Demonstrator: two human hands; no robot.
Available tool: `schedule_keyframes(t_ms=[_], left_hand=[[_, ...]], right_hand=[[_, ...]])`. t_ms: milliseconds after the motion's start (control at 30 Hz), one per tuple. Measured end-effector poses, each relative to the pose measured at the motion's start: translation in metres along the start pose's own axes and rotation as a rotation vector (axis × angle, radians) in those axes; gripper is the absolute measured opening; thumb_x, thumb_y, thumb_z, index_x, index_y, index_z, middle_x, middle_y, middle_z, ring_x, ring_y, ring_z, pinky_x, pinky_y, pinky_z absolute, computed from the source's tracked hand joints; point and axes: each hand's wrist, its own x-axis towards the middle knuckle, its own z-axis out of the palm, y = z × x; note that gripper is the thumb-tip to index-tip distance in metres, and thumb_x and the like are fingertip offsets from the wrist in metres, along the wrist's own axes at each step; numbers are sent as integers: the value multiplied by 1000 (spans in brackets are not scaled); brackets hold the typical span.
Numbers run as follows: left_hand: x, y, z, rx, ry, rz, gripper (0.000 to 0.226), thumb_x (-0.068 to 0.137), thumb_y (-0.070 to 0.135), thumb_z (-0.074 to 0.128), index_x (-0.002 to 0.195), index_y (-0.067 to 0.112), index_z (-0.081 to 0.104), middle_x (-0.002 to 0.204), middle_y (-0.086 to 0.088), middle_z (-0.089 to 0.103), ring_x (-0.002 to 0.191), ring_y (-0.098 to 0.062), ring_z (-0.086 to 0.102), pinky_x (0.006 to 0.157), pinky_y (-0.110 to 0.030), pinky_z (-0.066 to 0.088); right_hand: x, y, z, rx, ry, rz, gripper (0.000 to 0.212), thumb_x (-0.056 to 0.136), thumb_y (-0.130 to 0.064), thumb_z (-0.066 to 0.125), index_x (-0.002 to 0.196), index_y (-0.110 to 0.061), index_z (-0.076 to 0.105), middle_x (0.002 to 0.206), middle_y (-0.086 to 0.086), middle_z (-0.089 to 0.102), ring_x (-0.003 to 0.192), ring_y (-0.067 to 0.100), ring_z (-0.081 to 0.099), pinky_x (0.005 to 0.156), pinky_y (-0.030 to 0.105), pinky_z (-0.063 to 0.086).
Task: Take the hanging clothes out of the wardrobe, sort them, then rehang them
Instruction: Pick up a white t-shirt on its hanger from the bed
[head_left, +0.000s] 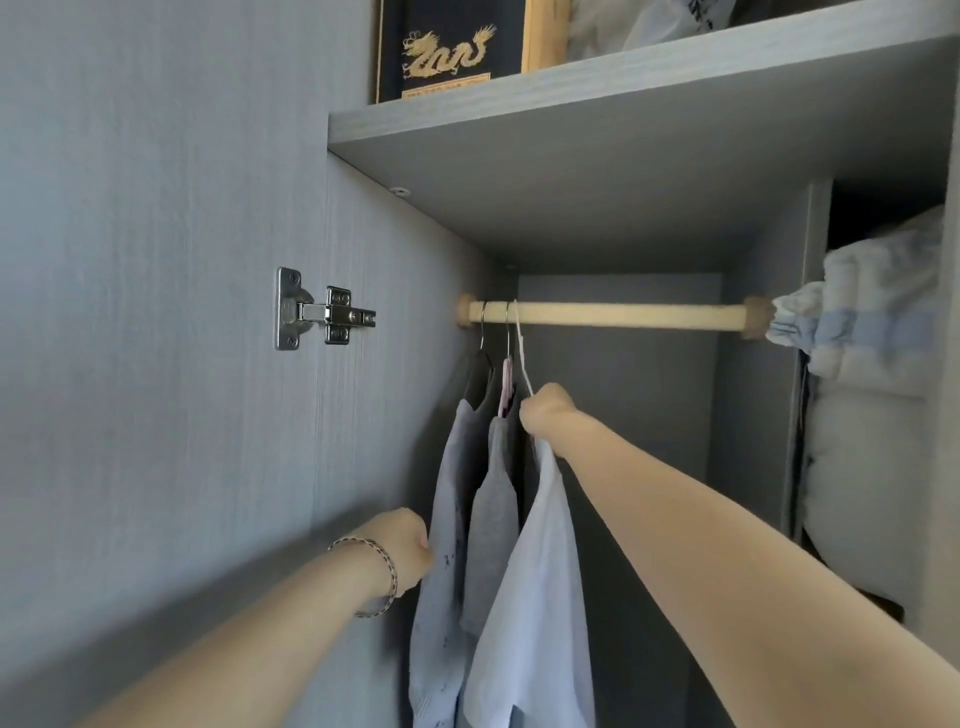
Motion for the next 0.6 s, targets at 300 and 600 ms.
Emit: schedule_keyframes(t_ms=[300, 600], left_hand=[[-5, -5, 8, -8, -18, 29, 20, 87, 6, 37, 79, 15, 53, 80, -9, 62, 67, -20, 52, 63, -21, 40], [-34, -1, 13, 73, -74, 90, 27, 87, 8, 38, 62, 16, 41, 74, -4, 54, 68, -20, 49, 60, -23, 40]], right_hand=[[1, 1, 33, 110, -54, -76, 29, 97, -25, 45, 107, 0, 56, 90, 11, 54, 100, 27, 54, 81, 31, 41], [-44, 34, 17, -54, -32, -74, 37, 98, -23, 41, 62, -13, 41, 68, 2, 49, 67, 17, 48, 61, 21, 37]])
